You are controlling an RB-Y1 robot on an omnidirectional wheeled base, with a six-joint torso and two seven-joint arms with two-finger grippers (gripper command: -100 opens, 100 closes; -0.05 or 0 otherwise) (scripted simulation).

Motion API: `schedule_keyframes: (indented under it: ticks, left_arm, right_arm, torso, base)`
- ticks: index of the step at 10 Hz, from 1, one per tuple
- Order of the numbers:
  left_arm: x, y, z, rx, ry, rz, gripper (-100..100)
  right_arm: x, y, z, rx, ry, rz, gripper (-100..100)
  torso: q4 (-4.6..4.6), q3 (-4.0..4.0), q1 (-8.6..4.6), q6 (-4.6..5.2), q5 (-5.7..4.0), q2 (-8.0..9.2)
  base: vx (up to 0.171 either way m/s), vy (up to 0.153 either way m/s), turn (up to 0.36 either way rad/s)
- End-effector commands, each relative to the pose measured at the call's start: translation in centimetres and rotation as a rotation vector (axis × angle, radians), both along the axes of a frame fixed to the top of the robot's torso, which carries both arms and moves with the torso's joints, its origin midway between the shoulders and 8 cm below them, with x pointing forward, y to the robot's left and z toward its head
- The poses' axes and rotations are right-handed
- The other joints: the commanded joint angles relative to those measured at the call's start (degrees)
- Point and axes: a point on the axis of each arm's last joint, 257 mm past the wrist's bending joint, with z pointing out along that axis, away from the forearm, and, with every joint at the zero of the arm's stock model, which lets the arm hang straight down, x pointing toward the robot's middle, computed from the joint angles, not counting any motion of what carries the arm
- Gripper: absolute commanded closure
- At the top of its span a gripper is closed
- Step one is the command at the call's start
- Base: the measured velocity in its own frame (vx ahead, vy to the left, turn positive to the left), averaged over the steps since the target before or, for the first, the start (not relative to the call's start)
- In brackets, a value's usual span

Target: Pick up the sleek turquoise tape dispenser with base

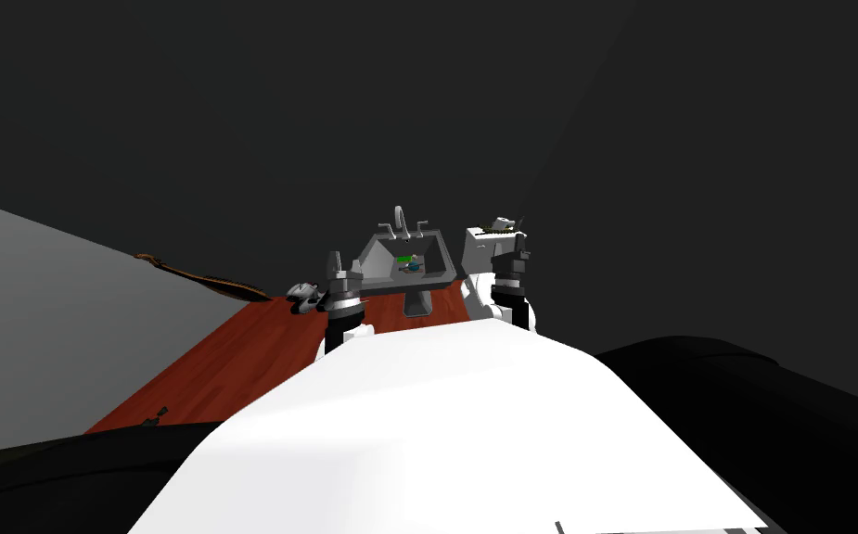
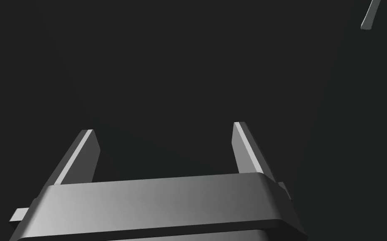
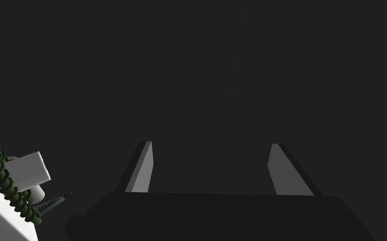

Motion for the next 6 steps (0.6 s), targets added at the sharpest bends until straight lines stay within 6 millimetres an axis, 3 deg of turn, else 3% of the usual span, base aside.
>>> schedule_keyframes:
  ticks: [1, 6]
  left_arm:
    - [1.1, -0.4, -0.9, 0.008, 0.037, -0.026, -100]
    - [5.7, -1.6, -5.0, -0.008, 0.191, -0.1, -100]
  right_arm:
    - [0.0, 0.0, 0.0, 0.0, 0.0, 0.0, 0]
    - [0.0, 0.0, 0.0, 0.0, 0.0, 0.0, 0]
  torso:
    - [0.0, 0.0, 0.0, 0.0, 0.0, 0.0]
    - [-0.01, -0.03, 0.0, 0.01, 0.0, -0.04]
  base:
    - [0.0, 0.0, 0.0]
    - [0.0, 0.0, 0.0]
